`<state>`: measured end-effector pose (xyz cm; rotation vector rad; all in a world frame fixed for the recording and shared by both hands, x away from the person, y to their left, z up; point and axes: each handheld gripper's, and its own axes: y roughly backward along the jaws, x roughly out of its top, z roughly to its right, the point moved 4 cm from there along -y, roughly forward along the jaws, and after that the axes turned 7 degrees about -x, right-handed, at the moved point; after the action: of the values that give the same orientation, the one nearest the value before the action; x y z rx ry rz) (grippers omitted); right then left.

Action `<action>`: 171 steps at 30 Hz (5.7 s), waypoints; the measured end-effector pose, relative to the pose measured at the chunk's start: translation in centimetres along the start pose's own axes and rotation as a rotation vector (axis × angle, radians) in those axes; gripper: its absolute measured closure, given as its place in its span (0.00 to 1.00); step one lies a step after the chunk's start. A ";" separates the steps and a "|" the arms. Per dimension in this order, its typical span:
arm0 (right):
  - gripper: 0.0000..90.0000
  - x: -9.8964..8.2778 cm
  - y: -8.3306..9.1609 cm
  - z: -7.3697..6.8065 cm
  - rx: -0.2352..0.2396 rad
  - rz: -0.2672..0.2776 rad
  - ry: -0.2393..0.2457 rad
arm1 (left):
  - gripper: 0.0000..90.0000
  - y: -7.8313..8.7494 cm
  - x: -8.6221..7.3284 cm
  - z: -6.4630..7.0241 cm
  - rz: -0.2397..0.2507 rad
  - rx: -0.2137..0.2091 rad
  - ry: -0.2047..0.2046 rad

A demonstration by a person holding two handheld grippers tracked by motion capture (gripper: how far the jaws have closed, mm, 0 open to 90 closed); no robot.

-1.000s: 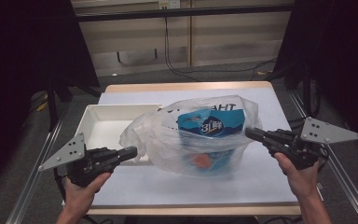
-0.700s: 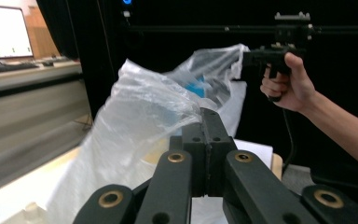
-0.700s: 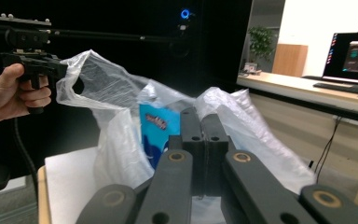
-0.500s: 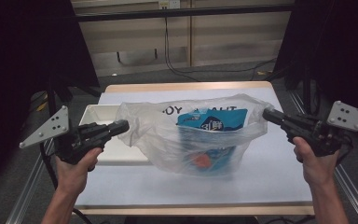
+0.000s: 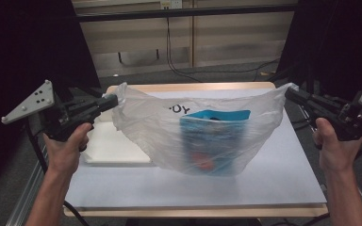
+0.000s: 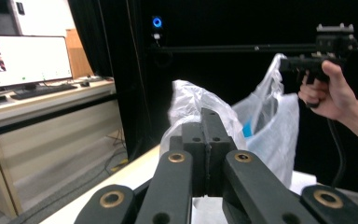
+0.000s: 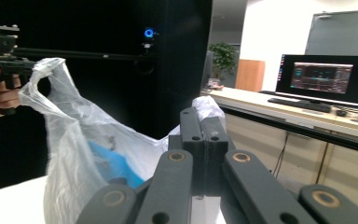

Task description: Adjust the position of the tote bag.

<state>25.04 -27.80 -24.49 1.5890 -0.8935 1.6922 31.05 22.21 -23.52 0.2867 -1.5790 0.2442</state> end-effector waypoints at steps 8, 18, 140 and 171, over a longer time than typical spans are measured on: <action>1.00 0.0 -0.3 0.7 -0.062 0.013 -0.024 | 1.00 0.2 1.6 -1.8 0.042 0.044 0.000; 1.00 -1.5 0.2 1.9 -0.099 -0.077 -0.043 | 1.00 -1.4 -2.2 -2.2 -0.084 0.038 0.059; 1.00 -26.3 4.4 0.9 -0.064 -0.805 -0.087 | 1.00 -2.4 -26.5 4.7 -0.798 -0.113 0.267; 0.51 -18.0 2.8 -0.1 -0.061 -0.489 -0.060 | 0.42 0.1 -18.4 5.0 -0.476 -0.092 0.227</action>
<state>23.76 -29.31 -42.62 1.6576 -0.5189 1.2677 26.68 21.17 -42.09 0.5332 -1.2515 -0.1610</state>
